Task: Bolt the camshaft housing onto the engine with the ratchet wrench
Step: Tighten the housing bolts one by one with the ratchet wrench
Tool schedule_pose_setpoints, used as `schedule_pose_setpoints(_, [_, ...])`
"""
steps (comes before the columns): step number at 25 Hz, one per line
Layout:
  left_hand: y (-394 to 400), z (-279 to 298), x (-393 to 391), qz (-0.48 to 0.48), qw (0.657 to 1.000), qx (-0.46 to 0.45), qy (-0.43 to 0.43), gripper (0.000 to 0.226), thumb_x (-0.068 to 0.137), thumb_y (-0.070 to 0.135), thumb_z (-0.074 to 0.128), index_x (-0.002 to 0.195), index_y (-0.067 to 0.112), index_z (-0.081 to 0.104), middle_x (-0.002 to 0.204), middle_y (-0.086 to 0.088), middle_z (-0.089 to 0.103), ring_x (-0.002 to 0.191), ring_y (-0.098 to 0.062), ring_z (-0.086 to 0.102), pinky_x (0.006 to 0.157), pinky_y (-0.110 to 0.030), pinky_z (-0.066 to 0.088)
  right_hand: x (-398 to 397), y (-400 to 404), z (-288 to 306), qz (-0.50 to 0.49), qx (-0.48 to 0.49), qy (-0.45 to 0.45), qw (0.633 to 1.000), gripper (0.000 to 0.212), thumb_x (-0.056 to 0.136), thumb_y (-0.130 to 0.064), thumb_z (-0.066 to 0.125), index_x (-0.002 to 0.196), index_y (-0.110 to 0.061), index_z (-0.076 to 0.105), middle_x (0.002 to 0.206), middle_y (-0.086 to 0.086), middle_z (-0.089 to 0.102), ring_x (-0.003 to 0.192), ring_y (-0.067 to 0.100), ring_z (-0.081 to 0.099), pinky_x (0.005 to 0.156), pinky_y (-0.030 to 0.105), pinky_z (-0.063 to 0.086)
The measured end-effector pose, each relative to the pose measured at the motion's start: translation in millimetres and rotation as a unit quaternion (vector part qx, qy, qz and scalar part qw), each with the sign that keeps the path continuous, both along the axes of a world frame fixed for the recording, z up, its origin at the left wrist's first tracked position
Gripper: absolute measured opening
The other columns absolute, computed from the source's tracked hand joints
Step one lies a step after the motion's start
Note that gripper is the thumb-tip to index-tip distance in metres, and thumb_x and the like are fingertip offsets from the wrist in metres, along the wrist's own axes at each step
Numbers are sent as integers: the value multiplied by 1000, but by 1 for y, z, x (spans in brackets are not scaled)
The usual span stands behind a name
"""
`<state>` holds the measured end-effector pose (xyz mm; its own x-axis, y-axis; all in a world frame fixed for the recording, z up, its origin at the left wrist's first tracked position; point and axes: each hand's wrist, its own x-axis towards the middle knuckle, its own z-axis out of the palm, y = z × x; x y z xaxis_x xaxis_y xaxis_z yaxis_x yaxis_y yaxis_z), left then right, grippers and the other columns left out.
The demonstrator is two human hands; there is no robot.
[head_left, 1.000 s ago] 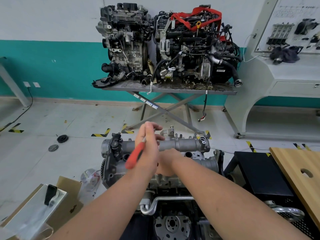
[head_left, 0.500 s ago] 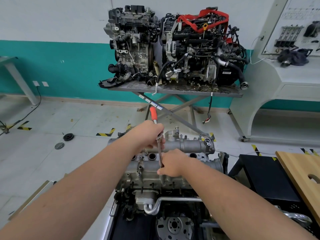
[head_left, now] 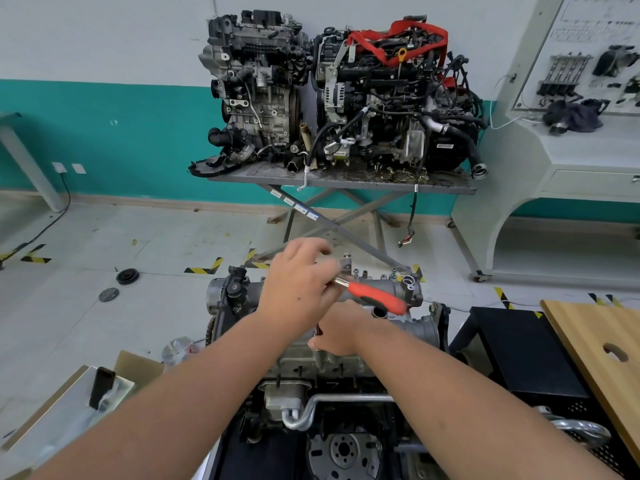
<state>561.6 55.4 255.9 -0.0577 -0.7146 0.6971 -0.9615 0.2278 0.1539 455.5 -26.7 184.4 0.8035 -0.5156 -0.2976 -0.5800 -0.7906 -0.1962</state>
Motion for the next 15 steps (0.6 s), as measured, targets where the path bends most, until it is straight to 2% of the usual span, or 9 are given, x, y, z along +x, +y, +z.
schedule_pose_setpoints(2, [0, -13, -3, -12, 978, 5, 209, 24, 86, 30, 71, 74, 11, 64, 105, -9, 59, 99, -26, 53, 83, -33, 44, 4, 2, 3, -12, 26, 2, 1000, 22, 91, -37, 58, 89, -20, 72, 93, -3, 74, 87, 15, 66, 69, 34, 48])
schedule_pose_setpoints(4, [-1, -18, -16, -46, 911, 30, 409, 20, 95, 37, 53, 86, 20, 58, 99, 1, 59, 95, -15, 55, 84, -23, 43, 6, 2, 5, -2, 20, 21, 1000, 27, 93, -38, 56, 105, -21, 73, 105, -4, 73, 97, 16, 65, 83, 34, 50])
schedule_pose_setpoints(5, [-3, -17, -23, -43, 853, 38, 519, 22, 99, 37, 44, 92, 22, 58, 93, 4, 63, 91, -13, 60, 81, -26, 46, 5, 1, 7, 8, 9, 42, 999, 28, 92, -40, 54, 99, -25, 75, 96, -7, 75, 90, 12, 65, 79, 32, 50])
schedule_pose_setpoints(7, [-9, -11, -29, -26, 689, 54, 723, 32, 105, 40, 33, 101, 23, 60, 80, 3, 71, 75, -13, 67, 69, -33, 48, 3, 1, 9, 17, 2, 72, 997, 32, 90, -41, 50, 81, -29, 78, 73, -13, 74, 76, 4, 65, 75, 29, 51])
schedule_pose_setpoints(8, [-10, -7, -27, -37, 617, 69, 783, 39, 106, 46, 31, 101, 22, 62, 76, 1, 70, 67, -14, 66, 64, -31, 45, 4, 1, 11, 16, 8, 76, 997, 34, 90, -40, 48, 73, -30, 77, 67, -16, 72, 74, 1, 65, 76, 28, 52])
schedule_pose_setpoints(9, [-11, -3, -22, -49, 565, 88, 819, 46, 105, 51, 31, 99, 19, 63, 72, -1, 69, 61, -15, 64, 61, -29, 42, 3, 1, 12, 14, 12, 75, 997, 37, 90, -40, 49, 68, -30, 76, 65, -17, 71, 73, -1, 65, 76, 28, 52])
schedule_pose_setpoints(10, [-11, 0, -15, -51, 534, 113, 836, 47, 104, 53, 33, 97, 17, 63, 69, -2, 67, 57, -16, 61, 60, -29, 41, 4, 1, 11, 10, 9, 71, 997, 39, 91, -42, 50, 63, -29, 74, 63, -15, 71, 70, -1, 63, 73, 28, 52])
schedule_pose_setpoints(12, [-10, 9, -1, -35, 532, 182, 826, 39, 103, 48, 41, 93, 16, 61, 65, -2, 63, 57, -20, 62, 66, -33, 44, 4, 0, 10, 4, -9, 68, 998, 42, 92, -46, 52, 58, -25, 65, 62, -11, 69, 63, -1, 57, 66, 29, 46])
schedule_pose_setpoints(15, [-8, 24, 11, -6, 609, 299, 734, 29, 102, 40, 45, 94, 15, 55, 66, -4, 65, 71, -27, 72, 86, -43, 52, 4, -1, 10, 13, -30, 73, 997, 37, 92, -48, 53, 63, -27, 56, 66, -10, 63, 61, 4, 50, 67, 31, 42])
